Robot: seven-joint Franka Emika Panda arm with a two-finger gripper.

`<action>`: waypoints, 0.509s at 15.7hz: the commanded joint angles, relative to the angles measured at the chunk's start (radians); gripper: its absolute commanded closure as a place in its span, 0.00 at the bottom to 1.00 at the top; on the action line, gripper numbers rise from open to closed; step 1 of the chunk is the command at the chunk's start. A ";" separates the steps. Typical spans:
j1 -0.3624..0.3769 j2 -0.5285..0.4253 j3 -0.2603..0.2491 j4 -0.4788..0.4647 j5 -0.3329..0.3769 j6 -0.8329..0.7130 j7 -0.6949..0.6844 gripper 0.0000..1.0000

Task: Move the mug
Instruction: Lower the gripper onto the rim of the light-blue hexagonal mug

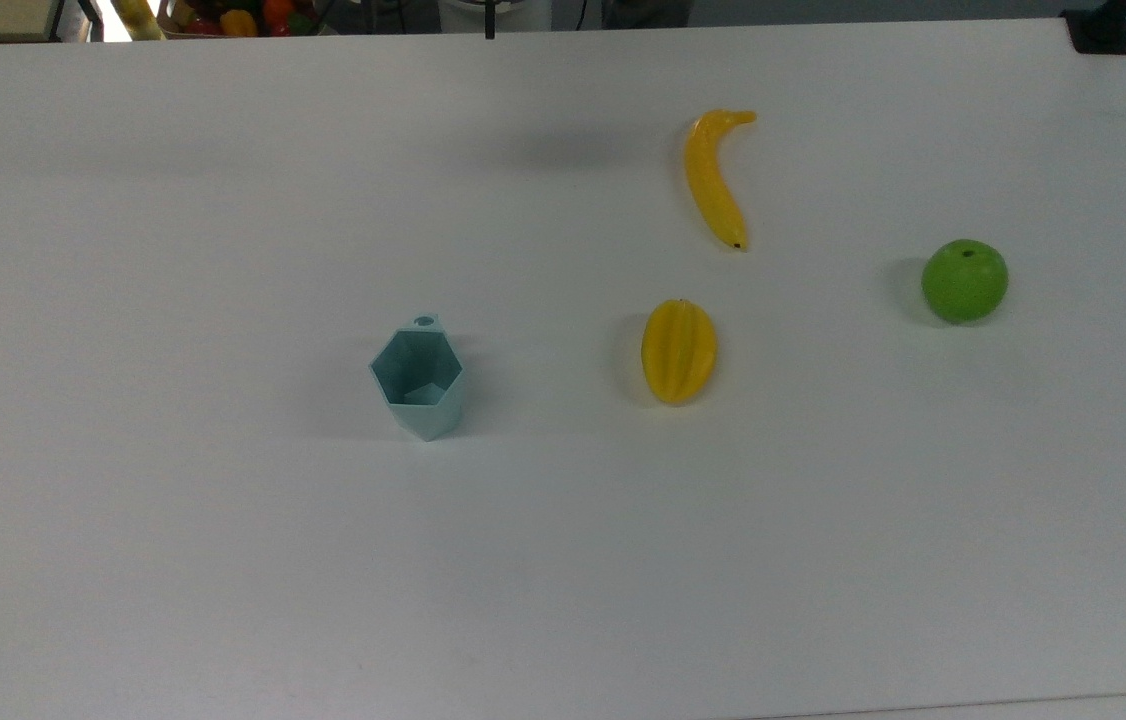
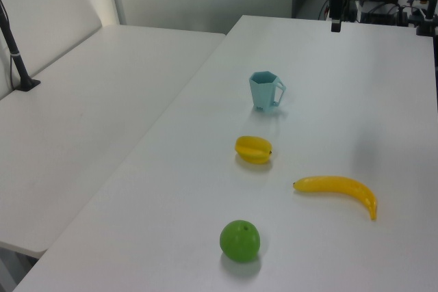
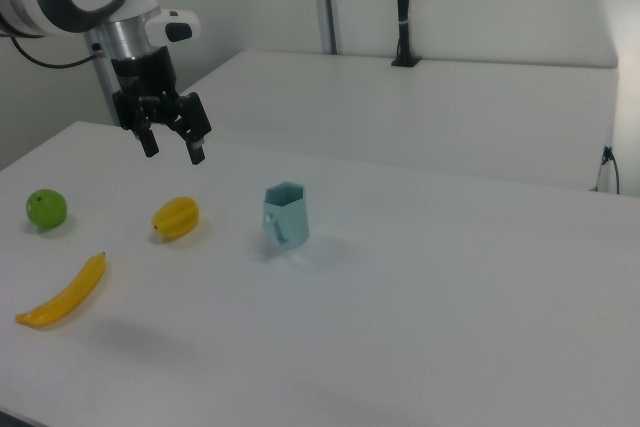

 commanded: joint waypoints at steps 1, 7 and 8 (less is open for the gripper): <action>-0.005 -0.004 -0.008 -0.015 0.020 0.008 -0.023 0.00; -0.008 0.007 -0.008 -0.015 0.020 0.009 -0.023 0.00; -0.006 0.019 -0.008 -0.015 0.019 0.017 -0.023 0.00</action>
